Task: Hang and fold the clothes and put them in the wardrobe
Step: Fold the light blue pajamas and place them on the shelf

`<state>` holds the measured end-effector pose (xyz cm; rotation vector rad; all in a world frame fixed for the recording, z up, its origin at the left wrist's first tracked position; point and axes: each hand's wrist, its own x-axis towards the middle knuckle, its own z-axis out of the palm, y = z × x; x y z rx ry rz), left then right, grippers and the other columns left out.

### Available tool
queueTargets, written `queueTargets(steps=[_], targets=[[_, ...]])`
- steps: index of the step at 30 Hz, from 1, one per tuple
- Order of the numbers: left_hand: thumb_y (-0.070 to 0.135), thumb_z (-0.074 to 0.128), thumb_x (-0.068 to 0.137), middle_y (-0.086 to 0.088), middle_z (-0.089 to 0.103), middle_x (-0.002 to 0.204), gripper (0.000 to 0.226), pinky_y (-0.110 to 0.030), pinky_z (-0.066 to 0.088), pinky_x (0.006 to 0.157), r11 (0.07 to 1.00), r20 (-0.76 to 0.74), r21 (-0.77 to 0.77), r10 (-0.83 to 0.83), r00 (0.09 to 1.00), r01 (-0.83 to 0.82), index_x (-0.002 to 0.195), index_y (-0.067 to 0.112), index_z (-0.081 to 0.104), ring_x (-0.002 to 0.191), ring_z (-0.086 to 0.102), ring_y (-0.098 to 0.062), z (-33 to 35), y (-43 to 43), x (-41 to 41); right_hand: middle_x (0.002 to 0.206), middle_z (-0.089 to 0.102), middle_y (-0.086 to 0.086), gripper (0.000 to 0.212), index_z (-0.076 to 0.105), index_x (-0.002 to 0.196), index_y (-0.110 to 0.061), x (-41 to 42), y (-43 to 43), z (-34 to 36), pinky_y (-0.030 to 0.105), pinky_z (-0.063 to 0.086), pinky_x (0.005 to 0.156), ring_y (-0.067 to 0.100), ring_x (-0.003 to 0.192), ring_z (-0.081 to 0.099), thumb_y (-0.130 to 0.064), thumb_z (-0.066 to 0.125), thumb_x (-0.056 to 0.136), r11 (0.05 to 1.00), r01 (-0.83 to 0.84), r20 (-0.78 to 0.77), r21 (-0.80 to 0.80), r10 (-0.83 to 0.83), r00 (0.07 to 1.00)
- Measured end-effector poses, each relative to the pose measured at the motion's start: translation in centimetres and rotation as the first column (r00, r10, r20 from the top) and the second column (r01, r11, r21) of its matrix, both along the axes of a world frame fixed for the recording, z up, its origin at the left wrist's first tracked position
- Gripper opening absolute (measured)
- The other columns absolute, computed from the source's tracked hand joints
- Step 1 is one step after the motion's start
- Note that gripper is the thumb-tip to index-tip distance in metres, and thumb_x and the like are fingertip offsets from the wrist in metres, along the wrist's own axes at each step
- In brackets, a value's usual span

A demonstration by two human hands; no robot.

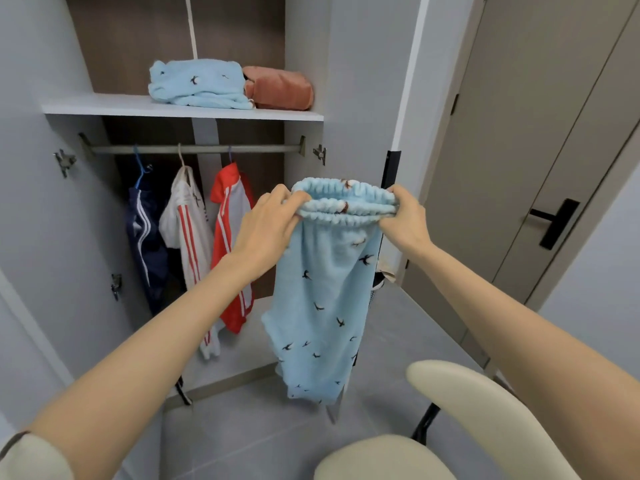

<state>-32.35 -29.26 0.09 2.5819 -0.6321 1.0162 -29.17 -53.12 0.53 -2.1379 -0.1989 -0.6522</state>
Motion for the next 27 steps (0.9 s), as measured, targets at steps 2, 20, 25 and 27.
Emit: queueTargets(steps=[2, 20, 25, 27], targets=[[0.015, 0.048, 0.097, -0.006, 0.047, 0.1, 0.022, -0.038, 0.042, 0.056, 0.998, -0.026, -0.026, -0.053, 0.998, 0.052, 0.118, 0.014, 0.054, 0.085, 0.049, -0.024, -1.9, -1.6, -0.8, 0.066, 0.045, -0.004, 0.026, 0.043, 0.073, -0.014, -1.1, -1.9, -1.4, 0.015, 0.027, 0.045, 0.008, 0.059, 0.036, 0.012, 0.044, 0.072, 1.0, 0.001, -0.009, 0.008, -0.001, 1.0], [0.014, 0.056, 0.096, -0.006, 0.06, 0.107, 0.016, -0.009, 0.04, 0.083, 0.747, 0.072, -0.412, -0.544, 0.836, 0.522, 0.112, 0.009, 0.059, 0.097, 0.054, -0.009, -22.8, -16.1, -16.9, 0.073, 0.055, -0.026, 0.041, 0.045, 0.089, -0.039, -19.8, -12.2, -23.2, 0.035, 0.045, 0.068, 0.004, 0.07, 0.052, -0.006, 0.031, 0.069, 0.896, 0.24, 0.286, 0.374, -0.358, 0.889], [0.015, 0.058, 0.095, -0.001, 0.061, 0.108, 0.016, -0.02, 0.045, 0.086, 0.729, 0.089, -0.42, -0.559, 0.824, 0.54, 0.111, 0.014, 0.06, 0.099, 0.056, -0.013, -26.4, -18.5, -25.8, 0.084, 0.059, -0.016, 0.042, 0.047, 0.09, -0.036, -29.0, -14.6, -26.6, 0.043, 0.048, 0.076, 0.018, 0.088, 0.056, -0.007, 0.03, 0.066, 0.88, 0.276, 0.309, 0.386, -0.405, 0.861], [0.014, 0.059, 0.095, -0.003, 0.061, 0.108, 0.017, -0.029, 0.048, 0.088, 0.738, 0.068, -0.412, -0.561, 0.825, 0.535, 0.112, 0.012, 0.06, 0.099, 0.057, -0.016, -27.5, -19.7, -29.4, 0.087, 0.059, -0.011, 0.042, 0.048, 0.092, -0.033, -32.6, -15.8, -27.9, 0.047, 0.049, 0.078, 0.022, 0.091, 0.056, -0.007, 0.029, 0.064, 0.875, 0.278, 0.293, 0.396, -0.407, 0.865]])
